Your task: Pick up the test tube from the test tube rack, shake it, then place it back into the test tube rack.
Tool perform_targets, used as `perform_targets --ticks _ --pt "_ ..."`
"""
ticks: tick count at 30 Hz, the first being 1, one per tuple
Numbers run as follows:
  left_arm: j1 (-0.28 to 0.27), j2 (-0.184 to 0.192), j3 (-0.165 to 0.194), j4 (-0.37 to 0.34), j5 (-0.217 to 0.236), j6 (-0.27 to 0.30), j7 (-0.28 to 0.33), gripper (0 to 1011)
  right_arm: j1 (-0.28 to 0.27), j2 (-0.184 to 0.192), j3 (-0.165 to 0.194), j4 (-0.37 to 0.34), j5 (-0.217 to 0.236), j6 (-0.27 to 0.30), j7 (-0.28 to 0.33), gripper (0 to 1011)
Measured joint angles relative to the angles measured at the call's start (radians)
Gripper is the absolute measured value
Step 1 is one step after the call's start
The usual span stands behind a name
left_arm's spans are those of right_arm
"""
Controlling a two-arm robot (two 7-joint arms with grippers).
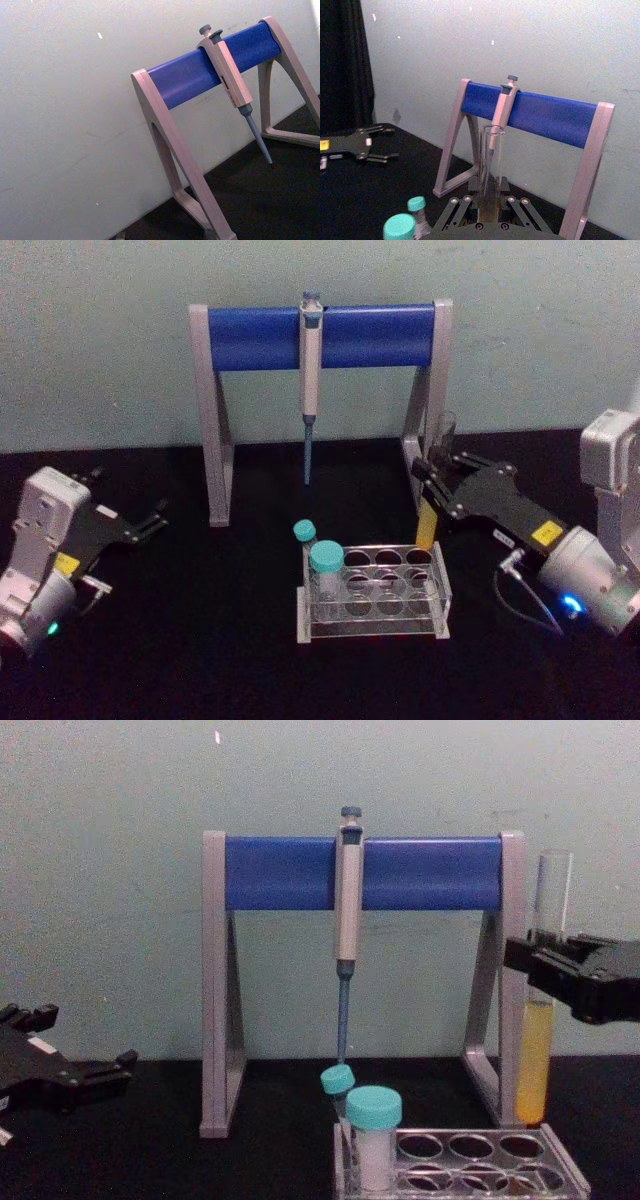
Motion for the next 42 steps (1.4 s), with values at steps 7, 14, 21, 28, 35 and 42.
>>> perform_targets --ticks 7,14,21,28,35,42 --pt "0.000 0.000 0.000 0.000 0.000 0.000 0.000 1010 -0.056 0.030 0.010 -0.065 0.013 0.022 0.016 232" --pt "0.000 0.000 0.000 0.000 0.000 0.000 0.000 1010 -0.060 0.043 -0.013 -0.084 0.039 0.025 0.063 232" --pt "0.000 0.000 0.000 0.000 0.000 0.000 0.000 1010 -0.009 0.022 -0.048 -0.035 0.060 0.013 0.093 232" --pt "0.000 0.000 0.000 0.000 0.000 0.000 0.000 1010 0.057 -0.012 -0.074 0.044 0.068 -0.004 0.100 232" --pt "0.000 0.000 0.000 0.000 0.000 0.000 0.000 1009 0.110 -0.038 -0.085 0.115 0.059 -0.018 0.090 232" --pt "0.000 0.000 0.000 0.000 0.000 0.000 0.000 1010 0.131 -0.045 -0.083 0.147 0.049 -0.022 0.078 232"
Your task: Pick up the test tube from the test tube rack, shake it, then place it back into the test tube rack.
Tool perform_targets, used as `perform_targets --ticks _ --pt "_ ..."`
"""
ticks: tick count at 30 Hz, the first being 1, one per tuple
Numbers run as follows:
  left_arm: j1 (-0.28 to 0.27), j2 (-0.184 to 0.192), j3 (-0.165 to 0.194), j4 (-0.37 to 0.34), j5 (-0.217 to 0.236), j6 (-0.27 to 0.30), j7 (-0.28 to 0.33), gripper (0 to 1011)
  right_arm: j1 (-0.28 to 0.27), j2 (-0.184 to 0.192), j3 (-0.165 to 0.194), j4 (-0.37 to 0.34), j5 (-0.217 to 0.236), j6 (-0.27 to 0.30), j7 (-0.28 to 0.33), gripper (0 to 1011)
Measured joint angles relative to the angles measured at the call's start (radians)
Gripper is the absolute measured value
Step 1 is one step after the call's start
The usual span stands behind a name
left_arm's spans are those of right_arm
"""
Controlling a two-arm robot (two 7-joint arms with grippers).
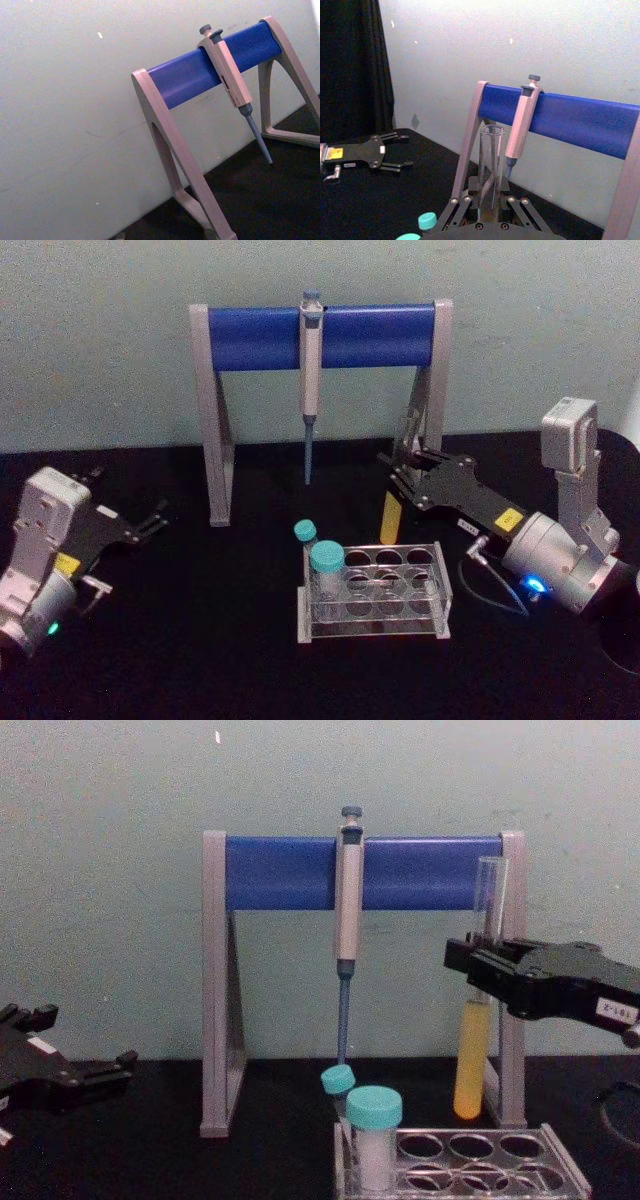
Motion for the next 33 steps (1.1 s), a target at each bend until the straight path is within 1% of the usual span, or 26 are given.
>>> perform_targets --ticks 16,33 --pt "0.000 0.000 0.000 0.000 0.000 0.000 0.000 1009 -0.002 -0.004 0.014 0.004 -0.002 0.001 -0.012 232" --pt "0.000 0.000 0.000 0.000 0.000 0.000 0.000 1010 -0.004 -0.005 0.017 0.001 -0.002 -0.001 -0.008 232"
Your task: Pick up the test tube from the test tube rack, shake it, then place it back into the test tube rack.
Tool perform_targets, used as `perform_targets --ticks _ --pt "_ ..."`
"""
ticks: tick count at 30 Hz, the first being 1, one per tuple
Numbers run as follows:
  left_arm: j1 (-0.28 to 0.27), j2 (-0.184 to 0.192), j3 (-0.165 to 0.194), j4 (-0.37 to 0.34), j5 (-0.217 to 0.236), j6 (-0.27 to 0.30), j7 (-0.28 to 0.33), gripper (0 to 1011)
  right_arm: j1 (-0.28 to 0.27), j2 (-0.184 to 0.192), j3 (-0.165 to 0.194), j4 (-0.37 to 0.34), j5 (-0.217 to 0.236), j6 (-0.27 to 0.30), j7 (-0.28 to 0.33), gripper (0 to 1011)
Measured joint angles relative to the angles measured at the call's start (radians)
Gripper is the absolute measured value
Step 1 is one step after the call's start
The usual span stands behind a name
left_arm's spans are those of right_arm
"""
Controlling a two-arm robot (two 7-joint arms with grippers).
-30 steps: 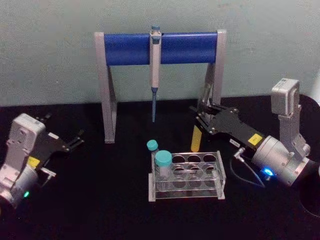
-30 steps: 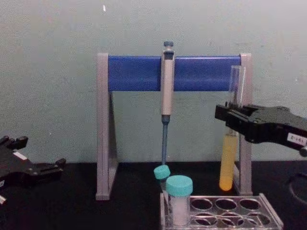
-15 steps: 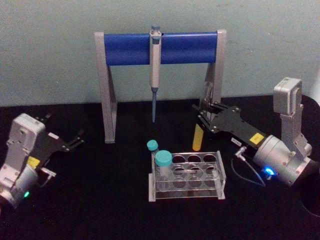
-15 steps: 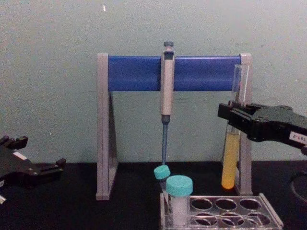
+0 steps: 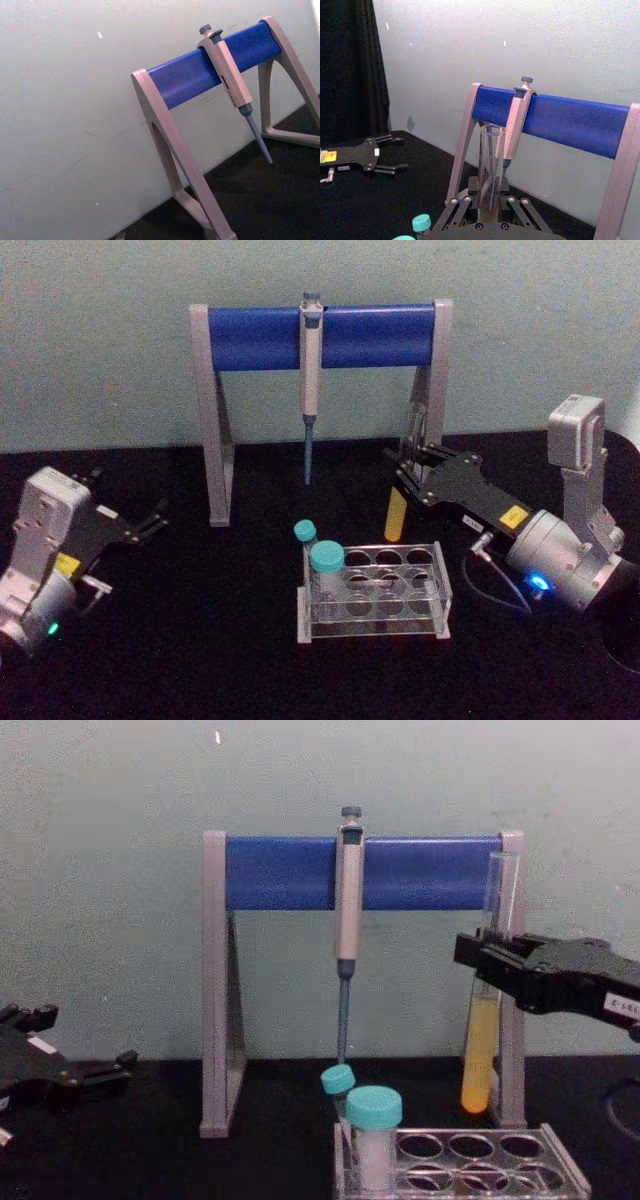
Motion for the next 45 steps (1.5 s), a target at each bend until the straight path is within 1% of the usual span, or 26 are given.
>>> perform_targets --ticks 30,34,45 --pt "0.000 0.000 0.000 0.000 0.000 0.000 0.000 1010 -0.006 0.004 0.001 -0.016 0.000 -0.001 0.002 232" --pt "0.000 0.000 0.000 0.000 0.000 0.000 0.000 1010 -0.014 0.014 0.003 -0.031 0.003 -0.003 0.010 232" --pt "0.000 0.000 0.000 0.000 0.000 0.000 0.000 1009 -0.070 0.060 0.012 -0.097 0.028 -0.013 0.037 232"
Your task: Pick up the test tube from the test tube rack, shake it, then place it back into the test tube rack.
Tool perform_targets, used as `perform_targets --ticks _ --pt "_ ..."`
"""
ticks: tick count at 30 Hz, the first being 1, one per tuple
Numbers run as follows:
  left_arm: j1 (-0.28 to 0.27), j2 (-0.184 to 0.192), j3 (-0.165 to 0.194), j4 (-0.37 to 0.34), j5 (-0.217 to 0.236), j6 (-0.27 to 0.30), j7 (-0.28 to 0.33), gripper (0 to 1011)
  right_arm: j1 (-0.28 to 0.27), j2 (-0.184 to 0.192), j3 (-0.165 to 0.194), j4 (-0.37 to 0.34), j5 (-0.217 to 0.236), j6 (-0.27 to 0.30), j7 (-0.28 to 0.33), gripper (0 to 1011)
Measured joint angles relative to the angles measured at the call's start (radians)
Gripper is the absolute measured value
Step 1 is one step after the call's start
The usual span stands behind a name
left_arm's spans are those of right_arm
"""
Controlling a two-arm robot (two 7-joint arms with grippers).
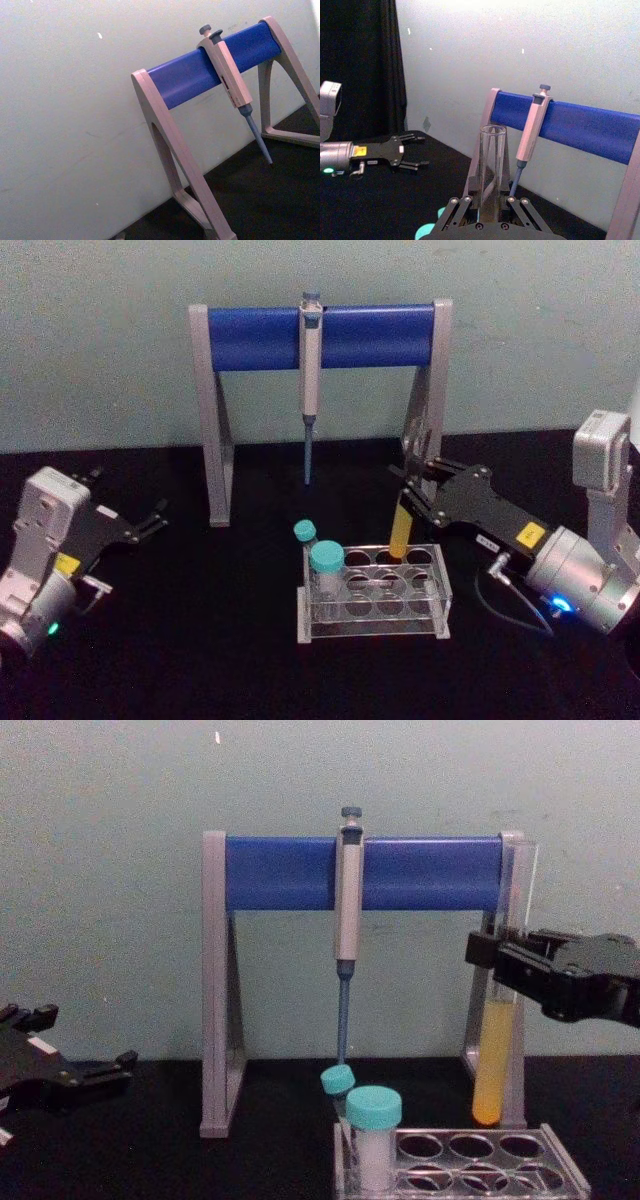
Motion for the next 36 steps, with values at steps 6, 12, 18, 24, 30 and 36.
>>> perform_targets --ticks 6,12,18,24,30,36 --pt "0.000 0.000 0.000 0.000 0.000 0.000 0.000 1010 -0.012 0.006 -0.003 0.000 0.004 -0.002 0.003 232" --pt "0.000 0.000 0.000 0.000 0.000 0.000 0.000 1010 -0.008 0.001 -0.009 0.023 0.004 -0.004 0.002 232" --pt "0.000 0.000 0.000 0.000 0.000 0.000 0.000 1010 0.009 -0.008 -0.016 0.048 0.004 -0.008 0.005 232" --pt "0.000 0.000 0.000 0.000 0.000 0.000 0.000 1010 0.027 -0.016 -0.022 0.071 0.002 -0.010 0.010 232" --pt "0.000 0.000 0.000 0.000 0.000 0.000 0.000 1010 0.040 -0.022 -0.027 0.091 0.001 -0.011 0.012 232" --pt "0.000 0.000 0.000 0.000 0.000 0.000 0.000 1010 0.046 -0.027 -0.030 0.104 -0.001 -0.011 0.013 232"
